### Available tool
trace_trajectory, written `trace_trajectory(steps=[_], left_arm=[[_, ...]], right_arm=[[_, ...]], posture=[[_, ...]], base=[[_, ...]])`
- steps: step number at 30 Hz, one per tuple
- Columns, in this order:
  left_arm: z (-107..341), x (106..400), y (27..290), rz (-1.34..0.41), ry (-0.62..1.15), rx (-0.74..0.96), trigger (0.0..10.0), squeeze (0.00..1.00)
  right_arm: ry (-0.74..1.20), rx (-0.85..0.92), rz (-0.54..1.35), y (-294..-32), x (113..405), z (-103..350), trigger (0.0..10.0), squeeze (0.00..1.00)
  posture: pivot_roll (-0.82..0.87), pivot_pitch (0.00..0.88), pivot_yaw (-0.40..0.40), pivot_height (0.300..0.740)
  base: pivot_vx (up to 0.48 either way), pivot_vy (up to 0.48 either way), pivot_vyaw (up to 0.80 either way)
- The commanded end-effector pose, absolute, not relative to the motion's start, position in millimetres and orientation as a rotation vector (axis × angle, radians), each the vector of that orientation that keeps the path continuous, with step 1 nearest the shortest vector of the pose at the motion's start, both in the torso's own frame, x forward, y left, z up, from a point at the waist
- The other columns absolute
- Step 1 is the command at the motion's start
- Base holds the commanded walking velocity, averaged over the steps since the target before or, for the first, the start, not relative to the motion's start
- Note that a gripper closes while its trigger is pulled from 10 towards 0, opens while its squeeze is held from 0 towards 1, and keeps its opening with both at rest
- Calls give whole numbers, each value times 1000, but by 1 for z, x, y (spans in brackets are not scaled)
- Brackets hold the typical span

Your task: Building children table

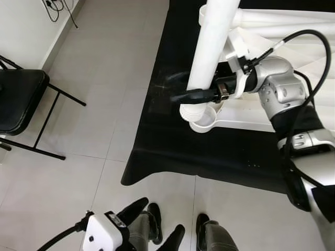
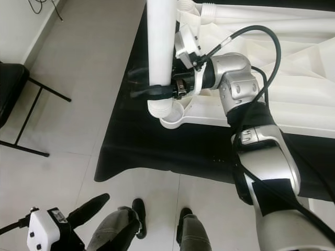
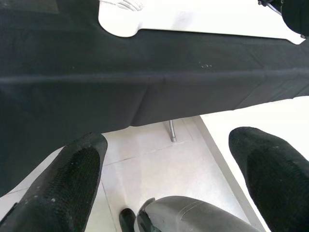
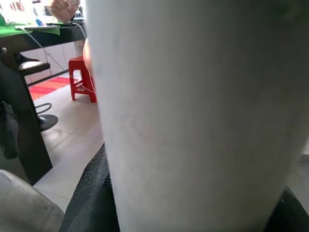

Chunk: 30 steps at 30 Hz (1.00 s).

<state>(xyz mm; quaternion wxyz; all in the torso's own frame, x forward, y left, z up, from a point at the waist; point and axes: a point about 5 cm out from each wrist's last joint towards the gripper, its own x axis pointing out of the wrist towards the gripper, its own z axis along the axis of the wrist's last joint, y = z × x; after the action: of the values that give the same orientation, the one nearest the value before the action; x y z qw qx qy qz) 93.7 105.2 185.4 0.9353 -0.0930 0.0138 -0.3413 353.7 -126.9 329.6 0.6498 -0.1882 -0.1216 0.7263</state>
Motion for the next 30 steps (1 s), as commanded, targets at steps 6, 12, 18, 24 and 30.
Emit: trace_trajectory(steps=[6,12,18,24,30], left_arm=[[183,87,105,-698,47,-181,10000,0],[183,85,105,-696,42,-181,10000,0],[183,84,106,-696,41,-179,10000,0],[183,84,107,-694,40,-177,10000,0],[183,84,108,-693,41,-173,10000,0]], right_arm=[[-192,-437,1641,-133,357,315,10000,0],[-179,-425,1613,-147,357,318,10000,0],[-181,-395,1608,-154,355,318,10000,0],[-178,-375,1636,-153,351,313,10000,0],[-172,-363,1637,-157,349,313,10000,0]], posture=[[159,451,54,740],[159,455,56,740],[161,456,63,740],[166,456,68,740],[169,453,72,740]], base=[[0,0,0],[0,0,0],[0,0,0],[0,0,0],[0,0,0]])
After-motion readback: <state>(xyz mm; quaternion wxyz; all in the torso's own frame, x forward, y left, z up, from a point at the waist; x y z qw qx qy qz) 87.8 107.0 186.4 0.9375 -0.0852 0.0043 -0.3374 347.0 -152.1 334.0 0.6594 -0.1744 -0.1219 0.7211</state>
